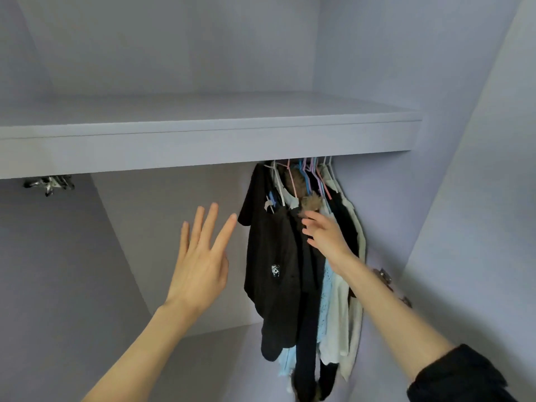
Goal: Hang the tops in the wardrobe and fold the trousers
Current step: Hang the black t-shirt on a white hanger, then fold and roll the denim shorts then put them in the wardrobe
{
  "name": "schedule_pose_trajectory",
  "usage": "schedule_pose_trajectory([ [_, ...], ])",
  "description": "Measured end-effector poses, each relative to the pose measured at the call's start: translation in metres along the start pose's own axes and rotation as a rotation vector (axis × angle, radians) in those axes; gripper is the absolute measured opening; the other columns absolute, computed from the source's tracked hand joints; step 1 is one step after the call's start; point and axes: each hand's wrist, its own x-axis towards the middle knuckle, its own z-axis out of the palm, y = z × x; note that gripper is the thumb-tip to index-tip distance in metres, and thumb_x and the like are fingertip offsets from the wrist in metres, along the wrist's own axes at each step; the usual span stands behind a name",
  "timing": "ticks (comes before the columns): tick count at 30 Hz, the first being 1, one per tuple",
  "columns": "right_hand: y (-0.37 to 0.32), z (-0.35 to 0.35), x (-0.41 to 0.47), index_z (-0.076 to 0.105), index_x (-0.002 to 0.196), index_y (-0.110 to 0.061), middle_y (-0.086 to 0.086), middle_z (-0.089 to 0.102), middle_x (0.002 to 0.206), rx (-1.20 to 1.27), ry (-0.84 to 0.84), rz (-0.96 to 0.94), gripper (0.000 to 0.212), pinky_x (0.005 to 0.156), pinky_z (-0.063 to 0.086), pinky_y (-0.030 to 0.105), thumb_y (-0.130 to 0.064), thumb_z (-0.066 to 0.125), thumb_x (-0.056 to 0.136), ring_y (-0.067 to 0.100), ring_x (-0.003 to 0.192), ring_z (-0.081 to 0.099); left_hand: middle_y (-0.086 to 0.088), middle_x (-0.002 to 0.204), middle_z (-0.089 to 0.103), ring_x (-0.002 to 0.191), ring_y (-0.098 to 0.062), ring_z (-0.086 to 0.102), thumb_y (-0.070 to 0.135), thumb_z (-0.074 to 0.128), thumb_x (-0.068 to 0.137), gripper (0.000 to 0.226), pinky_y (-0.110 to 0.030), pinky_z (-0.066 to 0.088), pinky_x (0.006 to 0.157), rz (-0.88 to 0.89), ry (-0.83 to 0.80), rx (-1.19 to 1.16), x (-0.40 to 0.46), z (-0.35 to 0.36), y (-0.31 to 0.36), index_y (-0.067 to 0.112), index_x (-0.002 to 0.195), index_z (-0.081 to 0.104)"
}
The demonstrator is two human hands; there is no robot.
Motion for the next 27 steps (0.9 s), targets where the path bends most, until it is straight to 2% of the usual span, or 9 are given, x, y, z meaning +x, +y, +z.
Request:
schedule_pose_trajectory([
  [3,0.019,-0.021,-0.056,0.050,0.133,-0.017,0.002,0.054,0.131,-0.126,0.049,0.015,0.034,0.106,0.040,0.036,-0.014,0.038,0.101,0.017,0.119,0.053,-0.015,0.150,0.032,0.141,-0.034,0.024,0.004,0.055,0.087,0.059,-0.060,0.021,0.110,0.097,-0.155,-0.133,-0.018,0.011,0.028,0.015,0.142,0.037],
  [6,0.038,-0.041,-0.117,0.055,0.127,-0.018,0.000,0.056,0.126,-0.229,0.173,0.043,0.031,0.102,0.044,0.035,-0.020,0.041,0.100,0.016,0.112,0.055,-0.006,0.153,0.027,0.145,-0.023,0.012,0.017,0.045,0.097,0.046,-0.041,0.005,0.114,0.184,-0.299,-0.293,-0.038,0.011,0.066,0.019,0.143,0.038],
  [9,0.052,-0.055,-0.178,0.055,0.127,-0.012,-0.002,0.056,0.112,-0.266,0.251,0.085,0.031,0.088,0.043,0.024,-0.016,0.043,0.099,0.013,0.101,0.054,-0.009,0.144,0.043,0.139,-0.027,0.032,0.025,0.036,0.094,0.045,-0.040,0.024,0.111,0.294,-0.365,-0.444,-0.061,0.013,0.102,0.014,0.136,0.048],
  [14,0.087,-0.098,-0.330,0.054,0.129,-0.011,0.007,0.060,0.123,-0.316,0.452,0.245,0.032,0.081,0.039,0.017,-0.016,0.046,0.098,0.022,0.107,0.061,-0.013,0.132,0.054,0.128,-0.032,0.046,0.027,0.033,0.093,0.047,-0.046,0.037,0.106,0.535,-0.475,-0.720,-0.123,0.000,0.202,0.007,0.130,0.054],
  [16,0.096,-0.116,-0.385,0.054,0.129,-0.012,0.006,0.060,0.122,-0.308,0.545,0.305,0.032,0.081,0.042,0.020,-0.017,0.047,0.098,0.021,0.106,0.061,-0.010,0.133,0.053,0.127,-0.028,0.047,0.020,0.037,0.094,0.042,-0.045,0.041,0.104,0.612,-0.477,-0.814,-0.148,-0.010,0.241,0.009,0.132,0.052],
  [20,0.113,-0.149,-0.503,0.057,0.124,-0.014,0.005,0.063,0.116,-0.219,0.819,0.414,0.029,0.080,0.051,0.032,-0.017,0.048,0.097,0.020,0.099,0.064,-0.005,0.126,0.058,0.119,-0.013,0.045,0.020,0.036,0.093,0.041,-0.025,0.038,0.101,0.812,-0.524,-0.974,-0.199,-0.044,0.319,0.010,0.127,0.056],
  [23,0.124,-0.175,-0.597,0.058,0.122,-0.011,0.008,0.064,0.109,-0.166,1.000,0.472,0.027,0.073,0.050,0.026,-0.014,0.049,0.097,0.022,0.094,0.064,-0.008,0.119,0.062,0.113,-0.011,0.045,0.021,0.034,0.090,0.042,-0.008,0.025,0.100,0.989,-0.650,-1.078,-0.249,-0.069,0.388,0.007,0.121,0.059],
  [25,0.131,-0.189,-0.650,0.059,0.121,-0.011,0.007,0.063,0.104,-0.149,1.114,0.509,0.026,0.079,0.050,0.029,-0.013,0.049,0.096,0.024,0.094,0.064,-0.009,0.120,0.062,0.114,-0.012,0.045,0.022,0.034,0.089,0.041,-0.009,0.024,0.101,1.056,-0.703,-1.122,-0.280,-0.077,0.432,0.014,0.123,0.055],
  [27,0.140,-0.203,-0.715,0.059,0.121,-0.010,0.008,0.064,0.107,-0.127,1.229,0.551,0.027,0.085,0.049,0.034,-0.012,0.050,0.096,0.024,0.093,0.064,-0.009,0.120,0.062,0.114,-0.013,0.045,0.023,0.035,0.088,0.038,-0.020,0.031,0.099,1.154,-0.740,-1.142,-0.320,-0.092,0.487,0.023,0.124,0.046],
])
